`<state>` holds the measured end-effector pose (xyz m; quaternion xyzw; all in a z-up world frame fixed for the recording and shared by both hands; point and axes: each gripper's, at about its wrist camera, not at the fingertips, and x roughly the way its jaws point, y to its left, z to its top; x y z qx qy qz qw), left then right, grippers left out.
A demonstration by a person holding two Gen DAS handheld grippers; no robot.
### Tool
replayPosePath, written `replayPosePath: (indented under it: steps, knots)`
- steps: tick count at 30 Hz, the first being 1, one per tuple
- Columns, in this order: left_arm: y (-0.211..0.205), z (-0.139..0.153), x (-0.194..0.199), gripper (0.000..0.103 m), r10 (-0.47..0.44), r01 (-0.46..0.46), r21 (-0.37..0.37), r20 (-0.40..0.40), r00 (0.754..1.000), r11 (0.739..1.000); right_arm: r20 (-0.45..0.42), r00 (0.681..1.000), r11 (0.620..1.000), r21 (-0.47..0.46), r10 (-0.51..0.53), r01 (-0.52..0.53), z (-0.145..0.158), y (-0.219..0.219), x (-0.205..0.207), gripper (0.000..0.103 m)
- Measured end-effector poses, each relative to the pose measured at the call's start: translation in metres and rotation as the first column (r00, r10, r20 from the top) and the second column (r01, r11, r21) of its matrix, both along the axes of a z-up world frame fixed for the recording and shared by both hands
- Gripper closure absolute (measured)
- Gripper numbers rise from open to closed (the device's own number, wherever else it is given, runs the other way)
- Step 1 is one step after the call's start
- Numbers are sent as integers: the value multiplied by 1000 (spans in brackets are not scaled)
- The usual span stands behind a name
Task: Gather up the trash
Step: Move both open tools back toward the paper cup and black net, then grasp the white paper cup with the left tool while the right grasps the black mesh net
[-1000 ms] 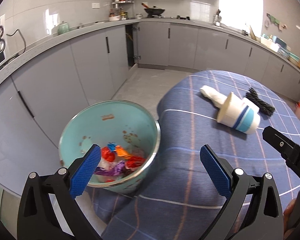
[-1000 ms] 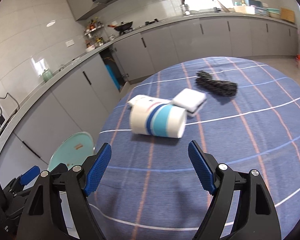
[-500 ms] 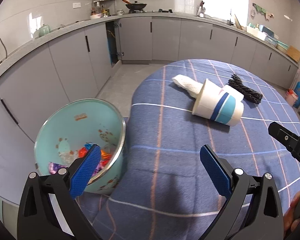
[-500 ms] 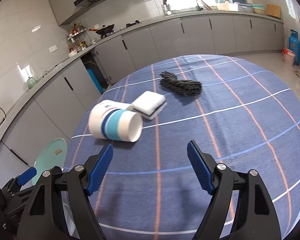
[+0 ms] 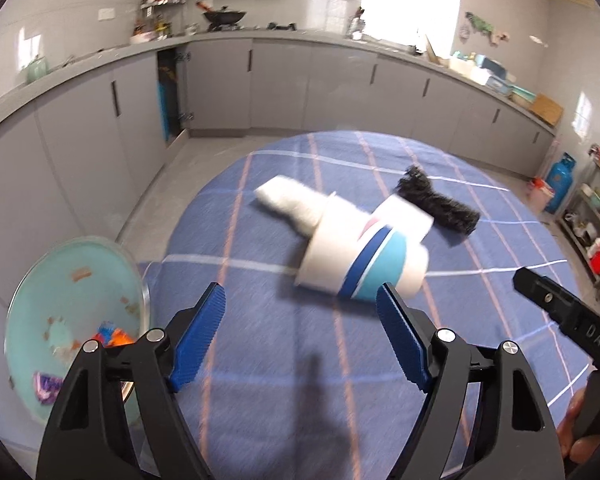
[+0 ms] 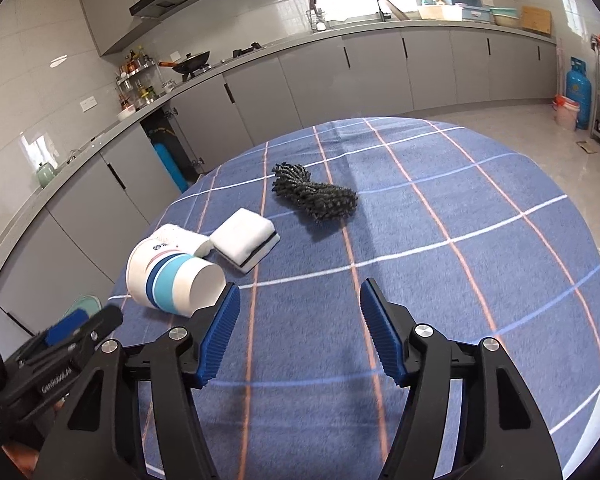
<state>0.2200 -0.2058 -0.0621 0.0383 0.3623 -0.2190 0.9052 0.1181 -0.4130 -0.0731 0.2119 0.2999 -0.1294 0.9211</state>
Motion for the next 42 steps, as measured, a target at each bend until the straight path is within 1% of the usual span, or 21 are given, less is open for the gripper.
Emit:
replayPosePath:
  steps: [3, 6, 8, 11, 15, 17, 18, 20, 22, 25, 27, 30, 31, 32, 34, 35, 36, 37, 38, 39, 42]
  knots:
    - [-10, -1, 9, 26, -6, 6, 1, -15, 1000, 1000, -3, 1000, 1000, -16, 7, -7, 1, -8, 9, 40]
    - [-14, 0, 8, 26, 36, -36, -7, -25, 999, 999, -6, 1000, 999, -45, 10, -10, 4, -19, 20, 40]
    - [-18, -1, 4, 26, 41, -41, -10, -37, 998, 999, -8, 1000, 999, -31, 24, -24, 5, -29, 30, 40]
    - [-26, -4, 0, 26, 61, -63, -27, -71, 996, 998, -19, 1000, 999, -48, 24, -25, 6, -39, 40, 42]
    - [-40, -8, 4, 25, 105, -108, -28, -97, 990, 994, -39, 997, 996, -70, 62, -64, 4, -46, 53, 44]
    - [-46, -6, 10, 25, 144, -149, -36, -110, 983, 988, -44, 996, 993, -87, 80, -84, 4, -49, 60, 44]
    - [-50, -3, 13, 22, 170, -174, -38, -108, 980, 984, -45, 995, 991, -95, 92, -96, 5, -52, 64, 44]
    - [-61, 4, 17, 17, 203, -207, -40, -94, 975, 978, -43, 992, 990, -72, 115, -118, 5, -60, 73, 44]
    - [-68, 6, 21, 14, 244, -247, -23, -82, 966, 969, -44, 990, 990, -50, 133, -136, 6, -66, 82, 44]
    - [-77, 0, 35, 13, 314, -322, -37, -134, 940, 946, -56, 985, 984, -66, 164, -168, 5, -73, 99, 44]
    - [-84, -6, 41, 11, 356, -361, -8, -146, 923, 933, -79, 977, 978, -52, 197, -201, 0, -77, 114, 44]
    - [-92, -14, 47, 10, 376, -376, 27, -151, 914, 926, -121, 969, 972, -64, 217, -225, -10, -80, 130, 44]
    - [-92, -16, 48, 11, 379, -378, 36, -150, 913, 925, -133, 965, 969, -65, 227, -237, -13, -79, 135, 47]
    - [-90, -20, 50, 11, 380, -378, 42, -157, 912, 925, -147, 960, 967, -53, 239, -249, -18, -80, 138, 53]
    - [-84, -29, 54, 14, 376, -373, 53, -184, 908, 926, -172, 949, 964, 3, 264, -267, -29, -82, 142, 62]
    - [-81, -33, 54, 21, 369, -367, 53, -201, 907, 929, -179, 947, 963, 15, 267, -269, -33, -81, 142, 63]
    - [-77, -38, 55, 24, 350, -351, 40, -224, 909, 936, -176, 948, 964, 3, 264, -268, -34, -80, 140, 63]
    - [-73, -41, 56, 28, 337, -339, 35, -237, 911, 940, -174, 949, 963, -13, 262, -269, -34, -78, 137, 69]
    - [-70, -44, 56, 34, 320, -322, 34, -245, 915, 946, -175, 949, 963, -26, 261, -269, -33, -76, 135, 76]
    - [-69, -44, 54, 37, 310, -310, 36, -227, 923, 950, -173, 952, 965, -31, 251, -260, -32, -75, 131, 78]
    - [-58, -45, 51, 43, 274, -280, 7, -229, 934, 960, -161, 960, 973, 13, 229, -230, -32, -76, 117, 81]
